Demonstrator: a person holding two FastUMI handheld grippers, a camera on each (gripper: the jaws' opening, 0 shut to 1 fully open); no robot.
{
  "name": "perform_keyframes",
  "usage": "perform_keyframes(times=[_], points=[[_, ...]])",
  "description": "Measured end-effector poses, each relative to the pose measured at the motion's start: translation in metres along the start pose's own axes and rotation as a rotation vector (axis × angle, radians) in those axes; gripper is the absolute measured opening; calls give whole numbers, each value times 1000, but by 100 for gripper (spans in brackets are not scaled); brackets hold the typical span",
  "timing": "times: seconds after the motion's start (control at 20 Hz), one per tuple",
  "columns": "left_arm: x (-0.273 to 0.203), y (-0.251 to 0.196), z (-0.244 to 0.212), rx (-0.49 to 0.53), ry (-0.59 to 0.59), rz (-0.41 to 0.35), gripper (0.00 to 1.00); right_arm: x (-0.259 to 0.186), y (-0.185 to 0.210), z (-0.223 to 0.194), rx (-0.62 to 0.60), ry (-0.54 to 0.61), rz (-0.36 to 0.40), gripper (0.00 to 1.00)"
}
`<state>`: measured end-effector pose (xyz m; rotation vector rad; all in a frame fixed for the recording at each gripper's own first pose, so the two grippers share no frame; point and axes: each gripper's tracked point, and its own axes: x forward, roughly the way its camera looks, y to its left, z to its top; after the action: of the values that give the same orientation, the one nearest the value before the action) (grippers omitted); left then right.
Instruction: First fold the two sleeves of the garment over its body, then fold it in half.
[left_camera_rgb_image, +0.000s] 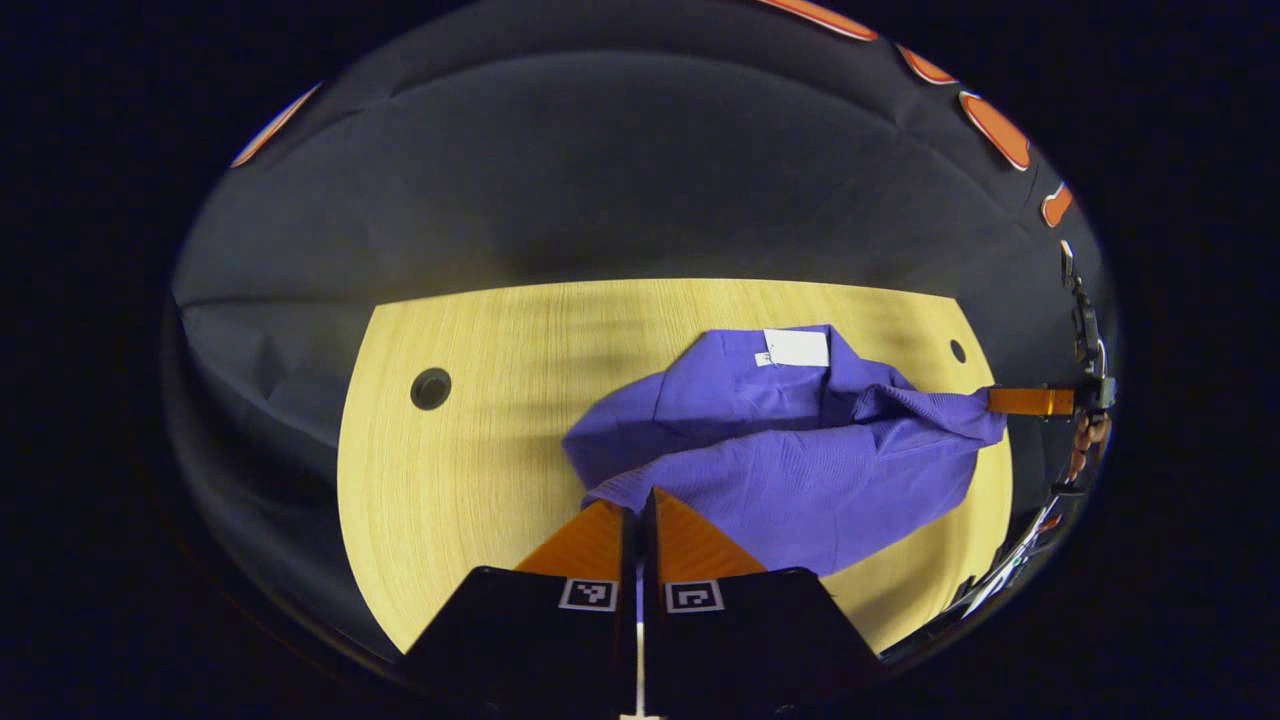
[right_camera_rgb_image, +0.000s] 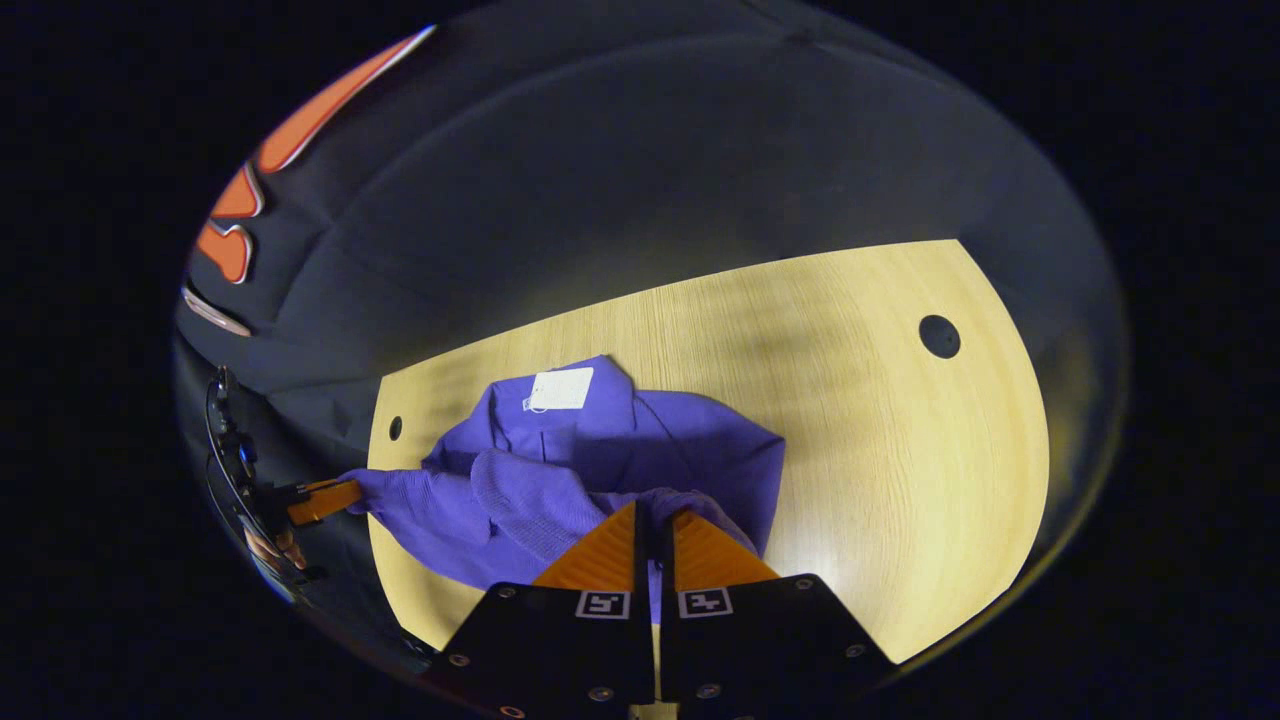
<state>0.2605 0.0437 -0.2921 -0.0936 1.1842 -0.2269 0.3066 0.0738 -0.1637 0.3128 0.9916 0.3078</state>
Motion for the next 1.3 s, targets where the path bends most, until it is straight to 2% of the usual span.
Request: perform_keyframes(times=[0.25,0.35,0.45,0.5,0.55,0.6,0.65,0.7,0.75,0.8,0.85,0.9,1.0,1.05,1.1,1.2,1.3], points=[[32,11,26,3,-85,91,5,33,9,30,111,-20,81,3],[40,12,38,-21,-147,104,8,42,8,39,139,-48,106,6],[35,10,45,-23,-203,102,12,46,-2,49,151,-87,94,10],[27,15,52,-9,-245,149,13,44,-8,56,156,-115,96,17],[21,21,63,8,-298,187,27,44,-7,60,166,-130,105,13],[12,25,76,18,-346,213,41,43,-6,66,173,-153,117,38],[12,22,85,29,-379,213,48,43,-9,74,180,-186,113,34],[8,15,86,37,-391,215,53,39,-10,83,186,-227,122,45],[8,9,86,41,-398,211,58,35,-11,89,187,-256,121,50],[6,6,88,29,-416,209,71,29,-12,93,174,-289,117,57],[5,2,91,6,-441,188,74,20,-13,94,148,-315,98,61],[0,-2,92,-22,-468,172,83,11,-14,94,109,-346,85,66],[-20,-9,95,-55,-527,157,90,-9,-7,92,19,-413,61,76],[-26,-7,96,-59,-555,165,91,-18,-5,92,-29,-447,40,80],[-36,-10,96,-49,-583,174,91,-29,0,91,-76,-483,28,88],[-55,-22,93,-24,-638,191,92,-54,13,85,-151,-544,10,94],[-77,-37,91,-34,-695,172,93,-78,27,75,-203,-589,7,95]])
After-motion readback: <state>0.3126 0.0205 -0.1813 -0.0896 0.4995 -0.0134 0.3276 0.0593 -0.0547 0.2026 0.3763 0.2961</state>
